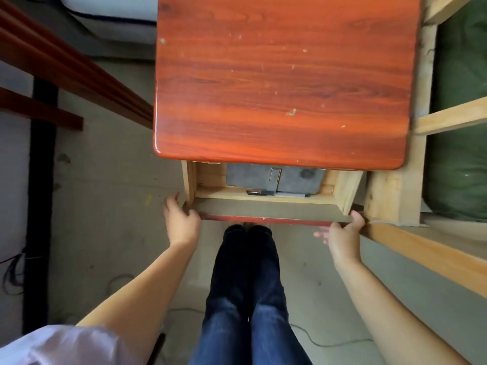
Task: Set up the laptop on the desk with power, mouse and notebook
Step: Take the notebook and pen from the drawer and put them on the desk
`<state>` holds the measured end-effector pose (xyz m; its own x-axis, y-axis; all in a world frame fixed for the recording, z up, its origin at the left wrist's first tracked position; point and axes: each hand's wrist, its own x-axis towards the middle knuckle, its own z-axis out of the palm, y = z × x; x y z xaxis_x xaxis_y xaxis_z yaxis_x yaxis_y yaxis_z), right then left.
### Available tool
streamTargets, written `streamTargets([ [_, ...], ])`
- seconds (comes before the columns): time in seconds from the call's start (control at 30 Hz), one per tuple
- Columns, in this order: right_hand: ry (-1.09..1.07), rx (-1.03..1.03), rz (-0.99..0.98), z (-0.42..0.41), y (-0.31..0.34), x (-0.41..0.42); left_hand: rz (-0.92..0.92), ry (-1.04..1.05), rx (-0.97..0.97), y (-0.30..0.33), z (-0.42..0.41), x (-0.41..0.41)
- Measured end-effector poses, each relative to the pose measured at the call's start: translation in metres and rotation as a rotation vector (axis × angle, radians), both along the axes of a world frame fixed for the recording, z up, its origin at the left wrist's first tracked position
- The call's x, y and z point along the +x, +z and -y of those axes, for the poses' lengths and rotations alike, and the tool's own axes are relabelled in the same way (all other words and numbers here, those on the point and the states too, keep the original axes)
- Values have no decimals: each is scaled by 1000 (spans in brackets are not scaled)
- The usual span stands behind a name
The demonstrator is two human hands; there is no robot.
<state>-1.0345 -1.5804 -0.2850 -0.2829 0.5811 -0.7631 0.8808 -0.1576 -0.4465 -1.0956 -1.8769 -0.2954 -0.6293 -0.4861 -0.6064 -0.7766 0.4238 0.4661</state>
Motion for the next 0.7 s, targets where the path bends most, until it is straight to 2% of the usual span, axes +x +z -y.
streamTargets([
  [0.07, 334, 117, 66, 9, 17, 0, -169, -193, -206, 14, -7, 5],
  [0.1, 525, 205, 46, 15, 26, -3, -245, -277, -210, 20, -14, 5],
  [0.13, 697, 307, -13, 20, 33, -7, -289, -361, -167, 25, -22, 2],
  [0.2, 929, 423, -190, 27, 34, -23, -265, -475, -18, 27, -42, -11],
  [0.27, 1122, 383, -249, 33, 22, -46, -138, -444, 87, 19, -59, -33],
  [0.37, 1414, 271, -46, 37, -11, -72, 69, -114, 223, 2, -76, -69],
  [0.43, 1526, 292, 77, 38, -27, -80, 108, -26, 261, -7, -78, -84],
  [0.5, 1584, 330, 100, 40, -34, -84, 97, -35, 267, -13, -77, -90],
  [0.63, 1528, 272, -55, 40, -19, -78, 73, -27, 416, -18, -77, -95],
  [0.7, 1408, 228, -108, 35, -4, -67, 104, -53, 461, -15, -74, -96],
])
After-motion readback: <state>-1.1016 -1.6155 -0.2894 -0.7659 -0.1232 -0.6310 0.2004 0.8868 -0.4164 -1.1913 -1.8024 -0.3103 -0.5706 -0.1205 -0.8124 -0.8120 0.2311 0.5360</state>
